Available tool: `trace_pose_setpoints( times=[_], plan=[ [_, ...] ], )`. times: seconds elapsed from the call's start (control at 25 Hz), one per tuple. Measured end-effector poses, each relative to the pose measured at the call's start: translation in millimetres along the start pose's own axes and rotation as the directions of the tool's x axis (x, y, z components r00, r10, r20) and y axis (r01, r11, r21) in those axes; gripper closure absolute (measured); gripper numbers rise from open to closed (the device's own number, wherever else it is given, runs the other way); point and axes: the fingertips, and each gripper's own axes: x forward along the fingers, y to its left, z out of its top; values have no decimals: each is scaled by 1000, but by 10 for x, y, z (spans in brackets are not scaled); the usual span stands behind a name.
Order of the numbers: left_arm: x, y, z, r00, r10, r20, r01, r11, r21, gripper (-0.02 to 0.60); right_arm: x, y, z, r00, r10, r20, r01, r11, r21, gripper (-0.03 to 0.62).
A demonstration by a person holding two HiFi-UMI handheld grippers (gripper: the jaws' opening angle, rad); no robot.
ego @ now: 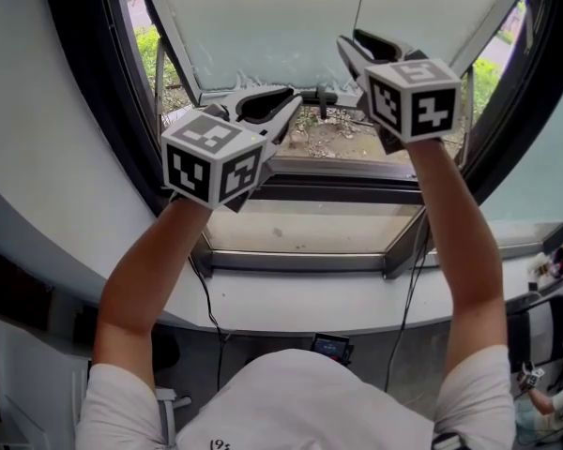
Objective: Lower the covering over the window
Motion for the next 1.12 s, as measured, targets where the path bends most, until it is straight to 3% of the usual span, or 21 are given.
trace_pose_setpoints(
  times=[0.52,0.64,0.8,1.12],
  plan=[
    [-34,4,-55,1000,-11,-16,11,1000,22,540,11,-118,-55,995,-93,-25,92,995,-44,569],
    [-45,-4,-78,1000,-12,-22,13,1000,29,540,-9,-81,-46,992,-121,-35,114,981,-157,571],
    [-60,-22,-86,1000,-14,-25,15,999,44,540,-42,40,-3,987,-159,-26,140,924,-355,571],
    [-80,-20,-105,999,-13,-32,15,998,54,540,-62,141,-5,987,-148,-71,92,858,-505,572]
  ],
)
